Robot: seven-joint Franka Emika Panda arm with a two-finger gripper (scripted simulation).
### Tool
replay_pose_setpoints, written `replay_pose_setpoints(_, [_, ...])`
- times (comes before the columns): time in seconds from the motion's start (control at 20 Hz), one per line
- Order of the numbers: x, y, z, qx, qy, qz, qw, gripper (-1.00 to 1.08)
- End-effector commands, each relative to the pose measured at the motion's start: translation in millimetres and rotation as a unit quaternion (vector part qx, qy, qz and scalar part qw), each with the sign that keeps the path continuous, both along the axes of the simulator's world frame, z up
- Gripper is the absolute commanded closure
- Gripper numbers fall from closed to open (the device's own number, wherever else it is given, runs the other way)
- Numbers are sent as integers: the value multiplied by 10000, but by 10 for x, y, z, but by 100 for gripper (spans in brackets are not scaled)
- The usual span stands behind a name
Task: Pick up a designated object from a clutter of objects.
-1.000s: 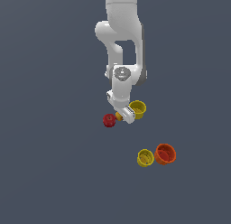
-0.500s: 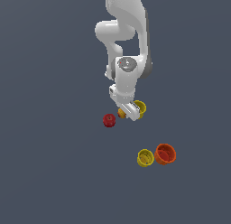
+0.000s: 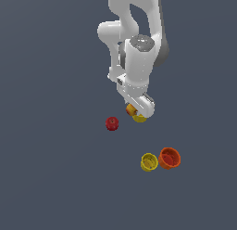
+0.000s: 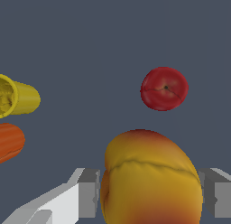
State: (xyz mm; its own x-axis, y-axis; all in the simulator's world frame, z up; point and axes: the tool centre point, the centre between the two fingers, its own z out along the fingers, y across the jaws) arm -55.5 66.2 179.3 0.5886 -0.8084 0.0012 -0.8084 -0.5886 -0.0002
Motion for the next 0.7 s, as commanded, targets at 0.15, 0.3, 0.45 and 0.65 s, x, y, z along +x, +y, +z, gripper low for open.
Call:
replay_pose_setpoints(0.15, [152, 144, 501, -1, -2, -1, 10000, 108])
replay_pose_setpoints(0.3, [241, 225, 775, -1, -2, -1, 10000, 108])
replay_pose_setpoints(0.45, [337, 306, 1050, 0, 2, -2, 10000, 108])
replay_pose_setpoints(0.65, [454, 406, 1380, 0, 2, -2, 10000, 108])
